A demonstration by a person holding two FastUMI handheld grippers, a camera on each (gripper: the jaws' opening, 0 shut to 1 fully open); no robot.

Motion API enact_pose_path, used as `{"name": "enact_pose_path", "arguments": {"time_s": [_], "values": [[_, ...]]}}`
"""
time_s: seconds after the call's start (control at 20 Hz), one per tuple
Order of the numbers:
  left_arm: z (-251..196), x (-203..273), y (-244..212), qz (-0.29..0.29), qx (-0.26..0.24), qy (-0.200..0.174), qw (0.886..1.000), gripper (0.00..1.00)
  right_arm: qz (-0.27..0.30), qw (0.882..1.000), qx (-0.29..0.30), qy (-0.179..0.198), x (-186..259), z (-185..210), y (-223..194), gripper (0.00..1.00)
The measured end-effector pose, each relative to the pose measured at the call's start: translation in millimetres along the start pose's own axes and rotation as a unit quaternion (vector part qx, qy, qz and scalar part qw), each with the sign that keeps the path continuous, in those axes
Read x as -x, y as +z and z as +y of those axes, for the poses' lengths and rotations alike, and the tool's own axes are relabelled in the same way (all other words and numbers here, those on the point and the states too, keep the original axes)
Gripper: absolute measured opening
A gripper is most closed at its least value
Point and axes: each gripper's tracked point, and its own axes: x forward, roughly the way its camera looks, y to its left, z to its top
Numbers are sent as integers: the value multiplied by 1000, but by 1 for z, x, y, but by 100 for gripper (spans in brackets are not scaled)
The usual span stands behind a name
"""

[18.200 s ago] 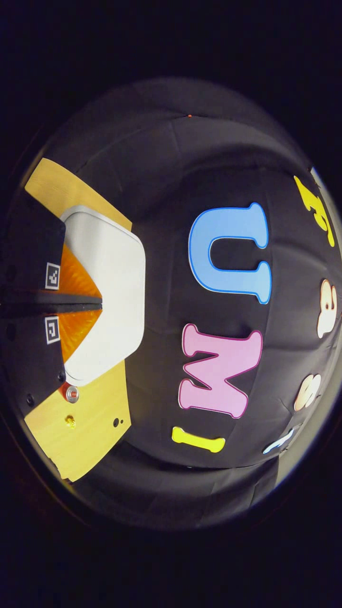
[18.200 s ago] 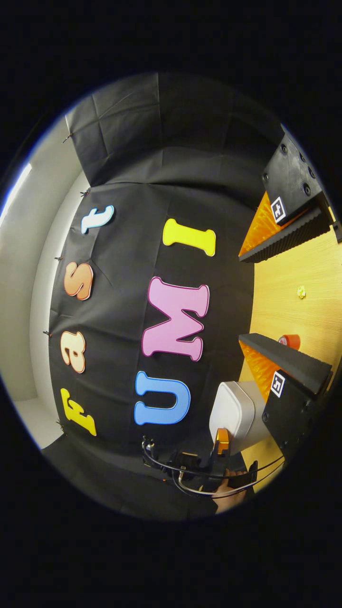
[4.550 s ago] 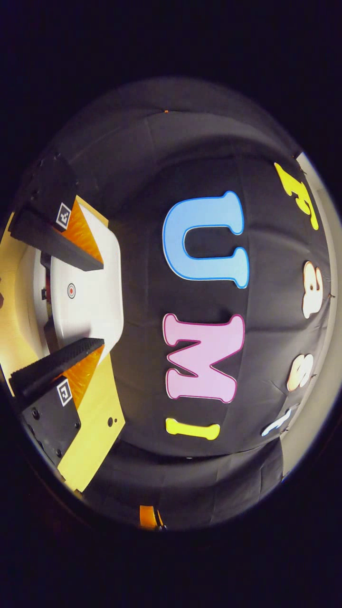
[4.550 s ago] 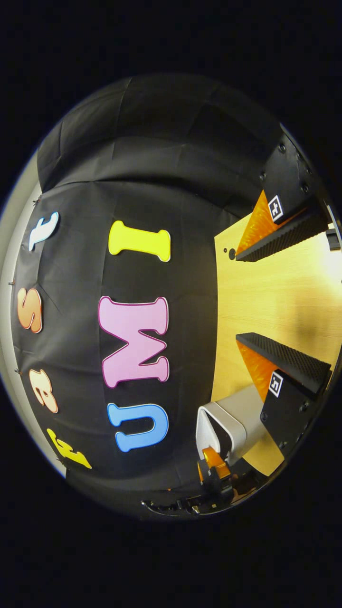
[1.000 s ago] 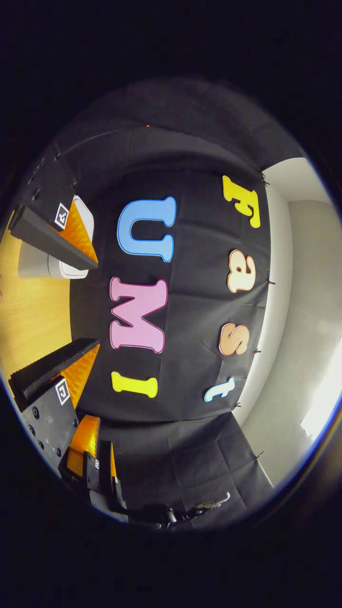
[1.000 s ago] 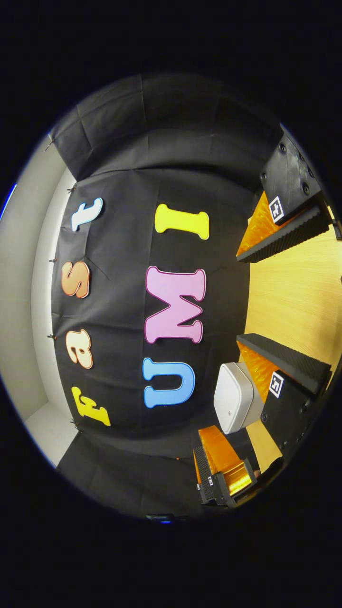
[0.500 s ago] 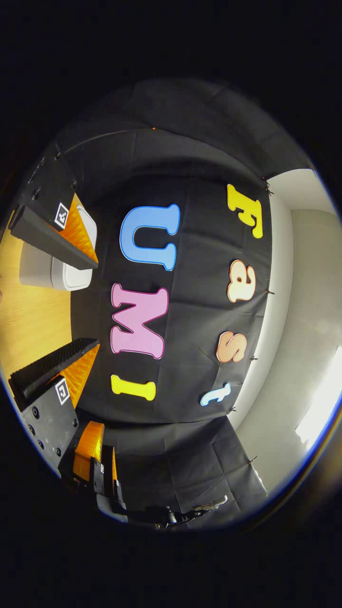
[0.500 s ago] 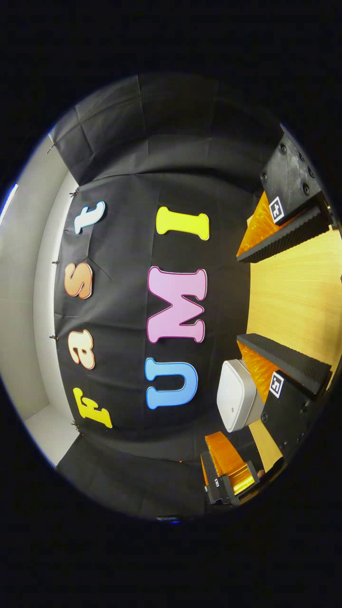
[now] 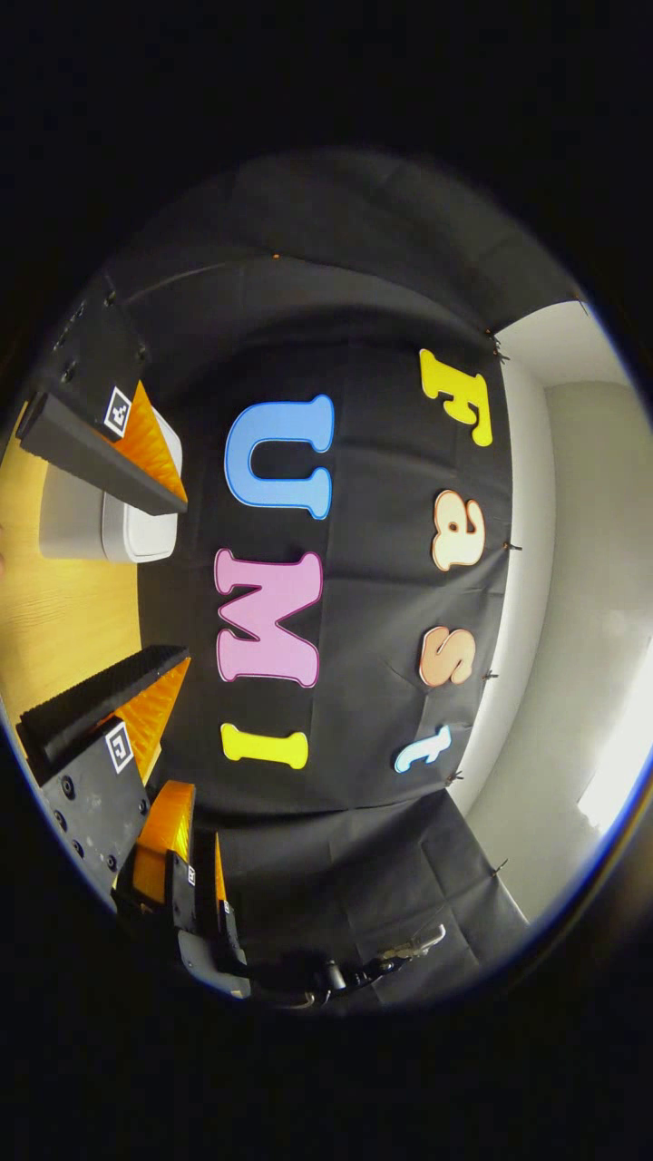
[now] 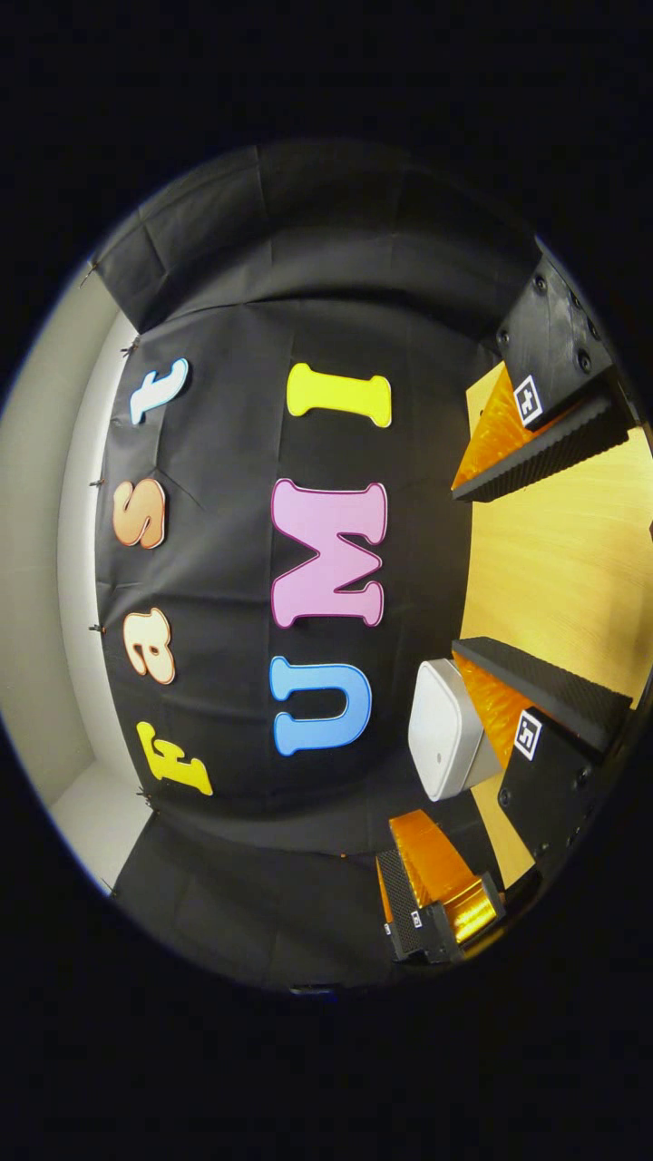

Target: Press the lid of the desktop garbage bin to open it, pick up the crumpled paper on the desktop and throw it into the bin, then pick up the pop can on the desktop and drop it into the bin, and finally close the garbage bin lid.

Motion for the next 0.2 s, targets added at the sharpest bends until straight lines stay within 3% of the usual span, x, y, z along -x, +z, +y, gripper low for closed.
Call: {"name": "enact_pose_path", "arguments": {"time_s": [0.2], "values": [[-2, 4, 2, 1, -1, 14, 1000, 98, -5, 1000, 1, -2, -8, -18, 2, 96]]}}
